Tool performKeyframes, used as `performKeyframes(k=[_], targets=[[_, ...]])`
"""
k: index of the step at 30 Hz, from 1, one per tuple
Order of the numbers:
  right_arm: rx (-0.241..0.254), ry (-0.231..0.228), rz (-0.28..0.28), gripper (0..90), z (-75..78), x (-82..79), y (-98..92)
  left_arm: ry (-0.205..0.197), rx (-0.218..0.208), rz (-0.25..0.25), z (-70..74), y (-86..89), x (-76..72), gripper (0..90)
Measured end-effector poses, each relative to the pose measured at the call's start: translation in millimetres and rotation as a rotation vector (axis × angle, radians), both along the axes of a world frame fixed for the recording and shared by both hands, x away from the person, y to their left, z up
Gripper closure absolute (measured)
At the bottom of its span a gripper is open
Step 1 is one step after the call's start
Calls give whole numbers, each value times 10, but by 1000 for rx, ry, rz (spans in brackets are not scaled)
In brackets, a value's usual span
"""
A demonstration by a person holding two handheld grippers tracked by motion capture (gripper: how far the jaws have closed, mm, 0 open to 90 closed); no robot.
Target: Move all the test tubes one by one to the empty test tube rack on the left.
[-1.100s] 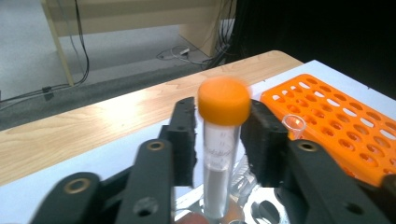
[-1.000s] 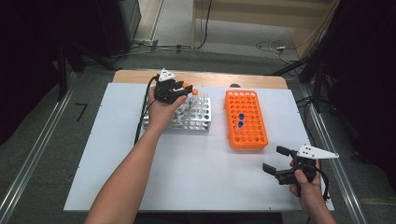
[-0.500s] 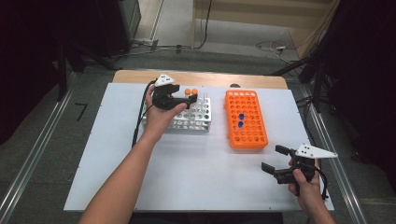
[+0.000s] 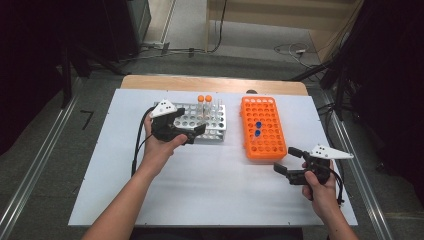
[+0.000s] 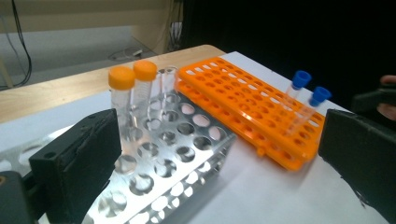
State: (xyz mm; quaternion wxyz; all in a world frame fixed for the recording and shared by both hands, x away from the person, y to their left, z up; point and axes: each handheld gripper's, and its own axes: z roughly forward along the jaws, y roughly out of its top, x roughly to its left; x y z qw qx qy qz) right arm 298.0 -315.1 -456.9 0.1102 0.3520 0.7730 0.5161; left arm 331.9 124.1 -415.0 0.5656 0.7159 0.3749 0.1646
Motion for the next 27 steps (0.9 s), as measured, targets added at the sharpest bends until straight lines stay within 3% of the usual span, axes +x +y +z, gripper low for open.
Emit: performKeyframes(k=[13, 21, 27], targets=[[-38, -6, -117, 377, 43, 392, 228, -42, -13, -21, -10, 134, -598, 0], [-86, 42, -118, 534, 12, 604, 381, -30, -16, -31, -114, 183, -852, 0], [-129, 69, -120, 576, -51, 692, 511, -14, -59, -20, -253, 244, -960, 0]])
